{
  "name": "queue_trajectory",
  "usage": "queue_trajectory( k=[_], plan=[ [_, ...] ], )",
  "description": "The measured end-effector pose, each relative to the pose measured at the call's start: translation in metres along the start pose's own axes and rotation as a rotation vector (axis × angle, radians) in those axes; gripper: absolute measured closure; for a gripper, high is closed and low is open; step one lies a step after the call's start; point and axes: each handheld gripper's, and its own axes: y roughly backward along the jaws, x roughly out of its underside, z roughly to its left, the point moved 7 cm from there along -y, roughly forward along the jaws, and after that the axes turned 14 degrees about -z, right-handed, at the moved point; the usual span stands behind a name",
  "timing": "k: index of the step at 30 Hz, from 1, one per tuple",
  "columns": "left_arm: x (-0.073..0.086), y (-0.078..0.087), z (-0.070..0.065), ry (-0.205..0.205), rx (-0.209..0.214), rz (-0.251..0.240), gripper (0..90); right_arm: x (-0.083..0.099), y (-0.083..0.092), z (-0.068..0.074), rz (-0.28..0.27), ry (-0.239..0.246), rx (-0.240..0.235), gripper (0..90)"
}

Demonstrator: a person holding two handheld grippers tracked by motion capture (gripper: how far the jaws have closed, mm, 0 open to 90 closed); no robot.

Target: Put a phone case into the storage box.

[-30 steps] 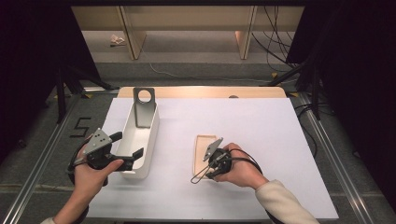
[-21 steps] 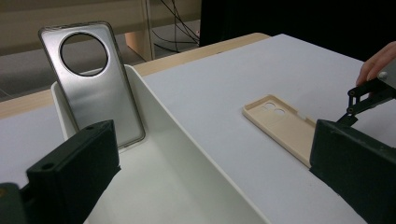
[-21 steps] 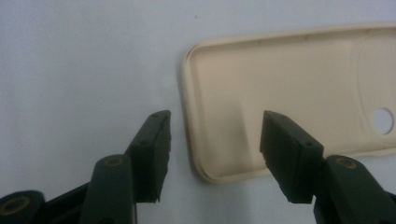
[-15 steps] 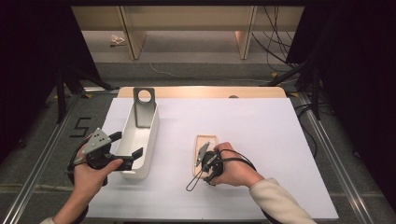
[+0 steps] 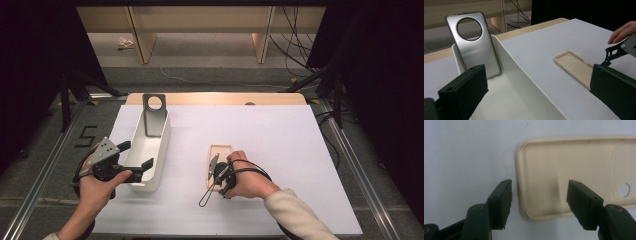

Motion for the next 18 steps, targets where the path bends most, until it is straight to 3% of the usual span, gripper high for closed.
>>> queue_trajectory(
  k=[18],
  plan=[
    [0.0, 0.0, 0.0005, -0.006, -0.002, 0.0, 0.3, -0.0013, -0.0061, -0.0006, 0.048, 0.035, -0.011, 41.0]
  ],
)
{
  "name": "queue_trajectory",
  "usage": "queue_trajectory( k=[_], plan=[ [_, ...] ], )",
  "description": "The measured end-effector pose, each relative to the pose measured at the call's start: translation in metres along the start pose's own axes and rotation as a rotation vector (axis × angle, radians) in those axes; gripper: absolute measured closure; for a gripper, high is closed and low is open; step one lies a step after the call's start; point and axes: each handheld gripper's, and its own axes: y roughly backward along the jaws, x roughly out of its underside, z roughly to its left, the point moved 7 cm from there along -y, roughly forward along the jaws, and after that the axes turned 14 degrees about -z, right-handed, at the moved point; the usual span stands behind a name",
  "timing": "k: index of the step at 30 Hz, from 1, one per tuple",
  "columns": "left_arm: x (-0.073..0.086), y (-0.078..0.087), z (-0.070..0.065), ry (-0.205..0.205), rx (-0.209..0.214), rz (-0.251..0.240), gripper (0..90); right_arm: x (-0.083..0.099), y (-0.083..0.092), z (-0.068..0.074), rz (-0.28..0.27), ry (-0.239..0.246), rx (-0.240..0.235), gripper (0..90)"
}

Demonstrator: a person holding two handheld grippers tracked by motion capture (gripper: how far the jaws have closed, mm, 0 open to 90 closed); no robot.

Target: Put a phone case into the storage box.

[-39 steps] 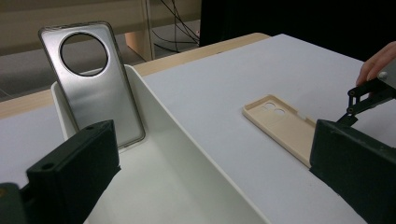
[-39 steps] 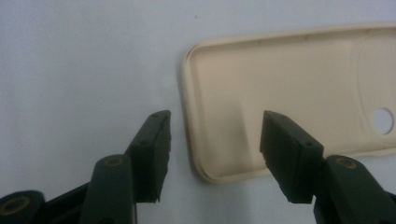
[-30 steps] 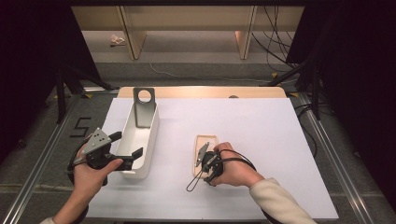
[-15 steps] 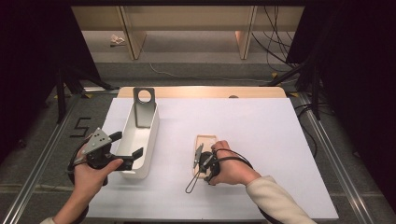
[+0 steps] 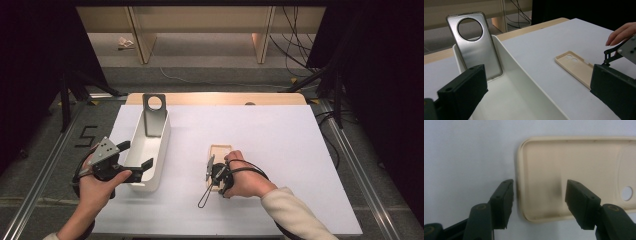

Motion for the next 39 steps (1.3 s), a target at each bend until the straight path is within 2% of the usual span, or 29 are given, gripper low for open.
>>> queue_trajectory(
  k=[19, 29, 31, 37, 39],
  plan=[
    [0.0013, -0.0006, -0.0015, -0.003, 0.004, 0.003, 0.3, -0.0049, -0.0038, -0.0001, 0.035, 0.023, -0.017, 46.2],
    [0.0014, -0.0008, -0.0018, -0.003, 0.005, 0.003, 0.3, -0.0072, -0.0045, 0.0046, 0.048, 0.053, -0.066, 63.6],
    [0.0013, -0.0007, -0.0018, -0.003, 0.005, 0.003, 0.3, -0.007, -0.0037, 0.0066, 0.058, 0.042, -0.075, 66.6],
    [0.0014, -0.0009, -0.0022, -0.002, 0.006, 0.003, 0.3, -0.0077, -0.0036, 0.0086, 0.066, 0.05, -0.074, 69.9],
    [0.0014, -0.0009, -0.0023, -0.002, 0.006, 0.003, 0.3, -0.0085, -0.0044, 0.0087, 0.065, 0.069, -0.069, 72.1]
  ],
)
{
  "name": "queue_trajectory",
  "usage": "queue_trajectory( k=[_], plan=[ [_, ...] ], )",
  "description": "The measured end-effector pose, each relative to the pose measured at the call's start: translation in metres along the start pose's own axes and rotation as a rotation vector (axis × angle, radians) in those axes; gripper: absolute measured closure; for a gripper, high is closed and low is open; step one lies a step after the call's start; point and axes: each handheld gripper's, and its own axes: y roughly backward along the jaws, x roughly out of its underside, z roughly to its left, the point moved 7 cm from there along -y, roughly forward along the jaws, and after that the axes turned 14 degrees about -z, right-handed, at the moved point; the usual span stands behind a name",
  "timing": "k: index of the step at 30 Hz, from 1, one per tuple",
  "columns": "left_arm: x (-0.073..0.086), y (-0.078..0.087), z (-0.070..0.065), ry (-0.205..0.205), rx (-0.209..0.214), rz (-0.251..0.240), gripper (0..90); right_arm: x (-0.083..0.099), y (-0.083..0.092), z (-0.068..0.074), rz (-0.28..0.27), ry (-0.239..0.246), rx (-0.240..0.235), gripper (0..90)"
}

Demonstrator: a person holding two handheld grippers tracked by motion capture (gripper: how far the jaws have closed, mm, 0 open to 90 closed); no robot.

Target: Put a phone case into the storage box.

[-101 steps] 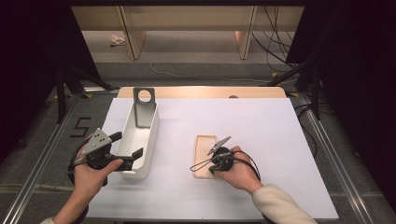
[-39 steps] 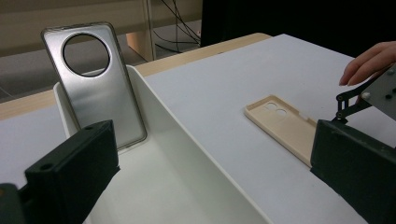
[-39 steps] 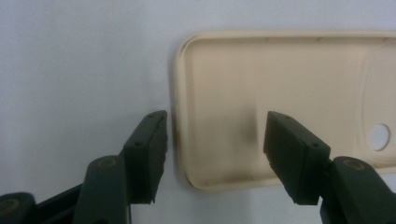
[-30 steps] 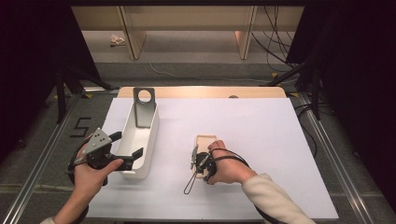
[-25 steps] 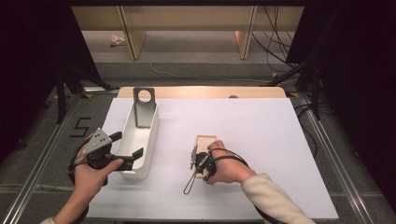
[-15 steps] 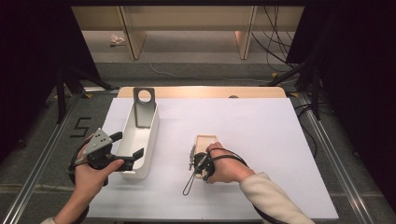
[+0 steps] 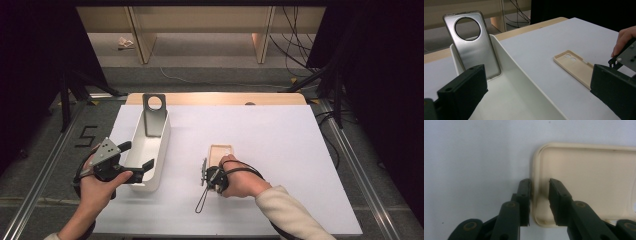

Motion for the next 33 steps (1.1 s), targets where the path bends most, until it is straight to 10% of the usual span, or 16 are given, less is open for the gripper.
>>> queue_trajectory(
  k=[33],
  plan=[
    [-0.0001, 0.0002, 0.0003, 0.002, 0.001, -0.001, 0.3, 0.0017, 0.0041, 0.0074, -0.047, 0.017, -0.002, 88.4]
  ],
)
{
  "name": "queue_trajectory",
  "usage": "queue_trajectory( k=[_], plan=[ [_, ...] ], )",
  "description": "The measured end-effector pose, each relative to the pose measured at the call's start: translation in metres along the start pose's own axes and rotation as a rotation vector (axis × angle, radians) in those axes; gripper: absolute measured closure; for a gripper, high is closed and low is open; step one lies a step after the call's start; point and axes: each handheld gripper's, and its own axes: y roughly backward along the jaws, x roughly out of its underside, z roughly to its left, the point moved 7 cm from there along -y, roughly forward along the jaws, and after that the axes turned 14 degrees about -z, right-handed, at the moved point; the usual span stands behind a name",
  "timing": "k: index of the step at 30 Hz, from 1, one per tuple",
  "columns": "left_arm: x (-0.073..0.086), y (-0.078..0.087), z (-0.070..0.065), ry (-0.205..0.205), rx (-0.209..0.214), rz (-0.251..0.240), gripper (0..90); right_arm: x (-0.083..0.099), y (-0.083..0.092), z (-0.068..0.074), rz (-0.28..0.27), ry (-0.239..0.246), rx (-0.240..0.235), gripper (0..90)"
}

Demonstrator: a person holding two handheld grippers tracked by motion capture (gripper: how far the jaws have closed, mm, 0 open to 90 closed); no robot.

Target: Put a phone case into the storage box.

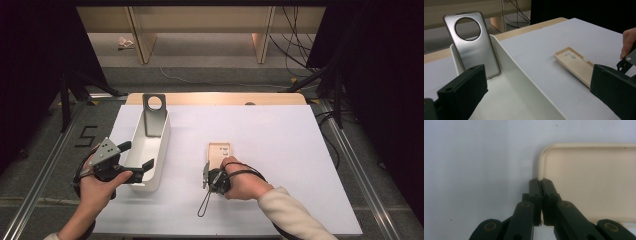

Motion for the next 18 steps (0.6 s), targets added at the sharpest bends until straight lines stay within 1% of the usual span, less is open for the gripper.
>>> queue_trajectory(
  k=[1, 2, 3, 4, 6, 7, 8, 9, 10, 12, 13, 15, 16, 18],
  plan=[
    [0.0, 0.0, 0.0, 0.0, 0.0, 0.0, 0.3, 0.001, 0.001, 0.001, -0.006, -0.015, -0.003, 88.4],
    [0.0, 0.0, 0.0, 0.0, 0.001, 0.0, 0.3, 0.001, 0.002, 0.0, -0.018, -0.011, -0.009, 88.4],
    [0.0, 0.0, 0.0, 0.0, 0.001, 0.0, 0.3, 0.001, 0.002, 0.0, -0.018, -0.011, -0.009, 88.4],
    [0.0, 0.0, 0.0, 0.0, 0.0, -0.001, 0.3, 0.003, 0.004, 0.001, -0.037, -0.027, -0.005, 88.5],
    [0.0, 0.0, 0.0, 0.002, -0.001, -0.001, 0.3, 0.003, 0.005, 0.0, -0.047, -0.02, -0.002, 88.5],
    [0.0, 0.0, 0.0, 0.001, -0.001, -0.001, 0.3, 0.003, 0.009, 0.0, -0.084, -0.032, -0.002, 88.5],
    [0.0, 0.0, 0.0, 0.001, -0.001, -0.001, 0.3, 0.003, 0.01, -0.001, -0.097, -0.032, 0.0, 88.5],
    [0.0, 0.0, 0.0, 0.001, -0.001, -0.001, 0.3, 0.003, 0.01, -0.001, -0.097, -0.032, 0.0, 88.5],
    [0.0, 0.0, 0.0, 0.001, -0.001, -0.001, 0.3, 0.003, 0.014, -0.002, -0.125, -0.044, 0.004, 88.5],
    [0.0, 0.0, 0.0, 0.002, 0.0, -0.003, 0.3, 0.004, 0.016, -0.003, -0.144, -0.048, 0.005, 88.6],
    [0.0, 0.0, 0.0, 0.002, 0.0, -0.003, 0.3, 0.004, 0.017, -0.003, -0.158, -0.058, 0.005, 88.6],
    [-0.001, 0.0, 0.0, 0.002, -0.001, -0.004, 0.3, 0.005, 0.019, -0.003, -0.165, -0.062, 0.008, 88.6],
    [-0.001, 0.0, 0.0, 0.002, -0.001, -0.005, 0.3, 0.005, 0.022, -0.004, -0.194, -0.068, 0.018, 88.6],
    [-0.001, 0.0, 0.0, 0.003, -0.002, -0.004, 0.3, 0.006, 0.025, -0.004, -0.213, -0.075, 0.018, 88.6]
  ],
)
